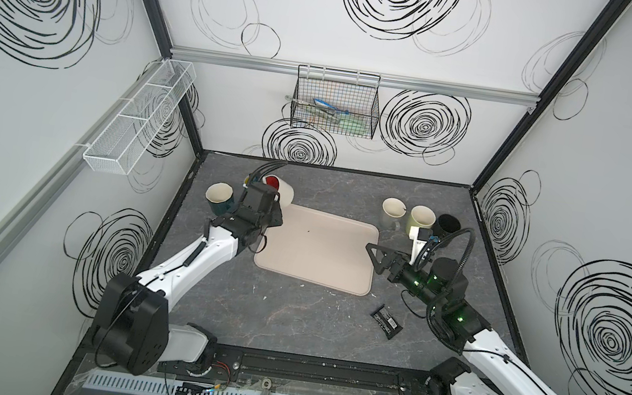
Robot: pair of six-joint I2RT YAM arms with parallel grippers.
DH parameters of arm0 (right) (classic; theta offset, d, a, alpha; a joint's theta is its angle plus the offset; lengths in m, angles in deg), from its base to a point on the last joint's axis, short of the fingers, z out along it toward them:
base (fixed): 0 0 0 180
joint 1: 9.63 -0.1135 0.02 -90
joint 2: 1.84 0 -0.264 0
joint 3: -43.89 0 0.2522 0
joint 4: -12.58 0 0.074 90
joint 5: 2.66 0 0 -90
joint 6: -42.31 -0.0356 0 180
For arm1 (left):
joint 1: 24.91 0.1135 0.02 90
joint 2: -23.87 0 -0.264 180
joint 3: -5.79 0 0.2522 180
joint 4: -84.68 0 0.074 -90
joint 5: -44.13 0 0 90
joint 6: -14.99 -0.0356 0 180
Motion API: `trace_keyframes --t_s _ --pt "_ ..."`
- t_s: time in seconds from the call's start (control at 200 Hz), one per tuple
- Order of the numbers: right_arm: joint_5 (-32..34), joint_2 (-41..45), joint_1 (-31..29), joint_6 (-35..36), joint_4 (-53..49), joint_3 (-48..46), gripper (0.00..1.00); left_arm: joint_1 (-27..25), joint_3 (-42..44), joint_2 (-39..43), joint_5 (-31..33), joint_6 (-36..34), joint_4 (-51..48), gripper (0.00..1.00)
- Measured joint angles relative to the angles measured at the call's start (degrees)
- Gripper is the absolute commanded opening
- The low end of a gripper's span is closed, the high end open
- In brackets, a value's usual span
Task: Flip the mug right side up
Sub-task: 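Carry the upright white mug with the left gripper beside the blue mug and release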
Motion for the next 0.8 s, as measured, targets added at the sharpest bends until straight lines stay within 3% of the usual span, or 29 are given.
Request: trace_keyframes --t_s 0.28,0.8 --pt "-3.5 1.4 3.5 1.7 -3.9 -0.2 0.98 -2.4 -11.5 -15.8 10.8 -5.0 -3.4 0.00" --pt "-10.0 3.9 10.8 3.9 -7.1 -3.6 0.98 -3.4 -31.9 -36.9 17.7 -9.6 -7.2 0.00"
